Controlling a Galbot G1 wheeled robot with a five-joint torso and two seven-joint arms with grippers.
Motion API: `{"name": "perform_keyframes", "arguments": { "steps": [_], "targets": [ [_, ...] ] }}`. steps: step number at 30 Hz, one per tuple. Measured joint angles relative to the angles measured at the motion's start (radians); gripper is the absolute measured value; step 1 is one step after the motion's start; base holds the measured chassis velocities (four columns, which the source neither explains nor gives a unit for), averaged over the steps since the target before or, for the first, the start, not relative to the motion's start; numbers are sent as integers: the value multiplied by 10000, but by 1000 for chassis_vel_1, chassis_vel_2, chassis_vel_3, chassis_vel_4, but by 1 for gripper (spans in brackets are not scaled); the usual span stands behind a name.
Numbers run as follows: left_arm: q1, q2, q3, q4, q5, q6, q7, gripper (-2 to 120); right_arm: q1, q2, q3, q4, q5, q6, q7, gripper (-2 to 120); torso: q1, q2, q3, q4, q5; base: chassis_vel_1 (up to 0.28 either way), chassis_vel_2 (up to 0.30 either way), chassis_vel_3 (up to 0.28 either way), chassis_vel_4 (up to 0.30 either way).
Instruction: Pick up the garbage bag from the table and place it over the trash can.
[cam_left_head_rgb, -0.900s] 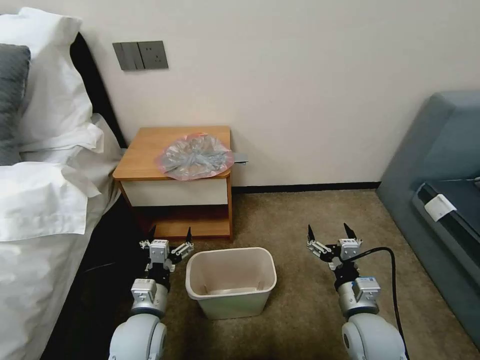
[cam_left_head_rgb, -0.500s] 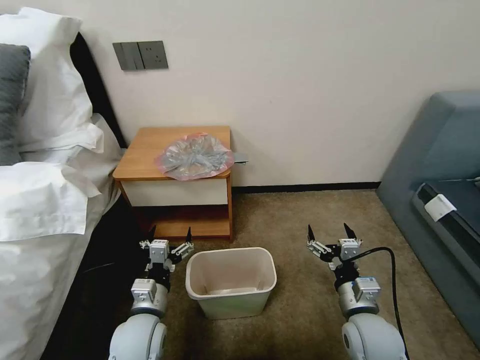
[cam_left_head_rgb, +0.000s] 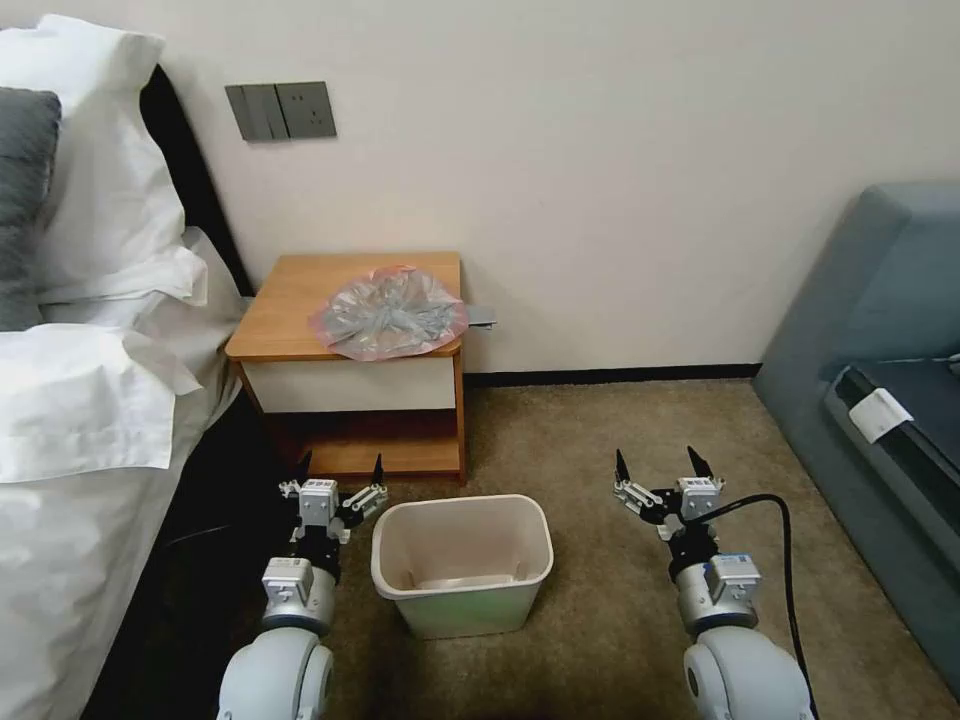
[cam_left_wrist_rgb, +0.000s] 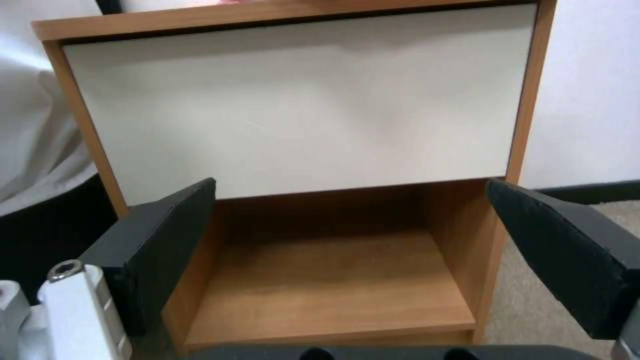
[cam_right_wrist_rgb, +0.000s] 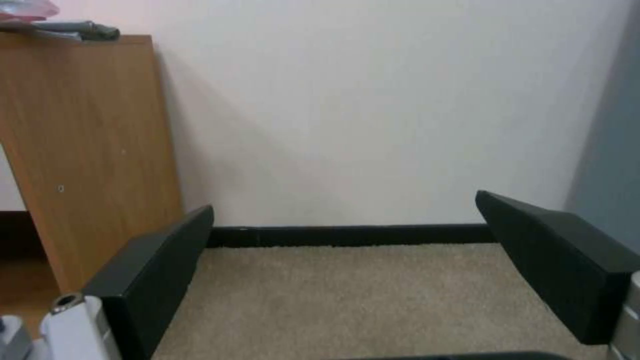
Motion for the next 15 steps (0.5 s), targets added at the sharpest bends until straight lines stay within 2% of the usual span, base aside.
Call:
{"name": "perform_keyframes", "arguments": {
  "steps": [9,15],
  "targets": [
    [16,0,-29,-65,-24,16,-2,100,-16,0,0,34,3,0,0,100,0,0,0,-1,0,0,0,0,0],
    [379,0,-613,-1275,-691,375,-92,100,-322,46,109,612,133,5,40,100,0,0,0,2,-2,0,0,0,0]
  ]
}}
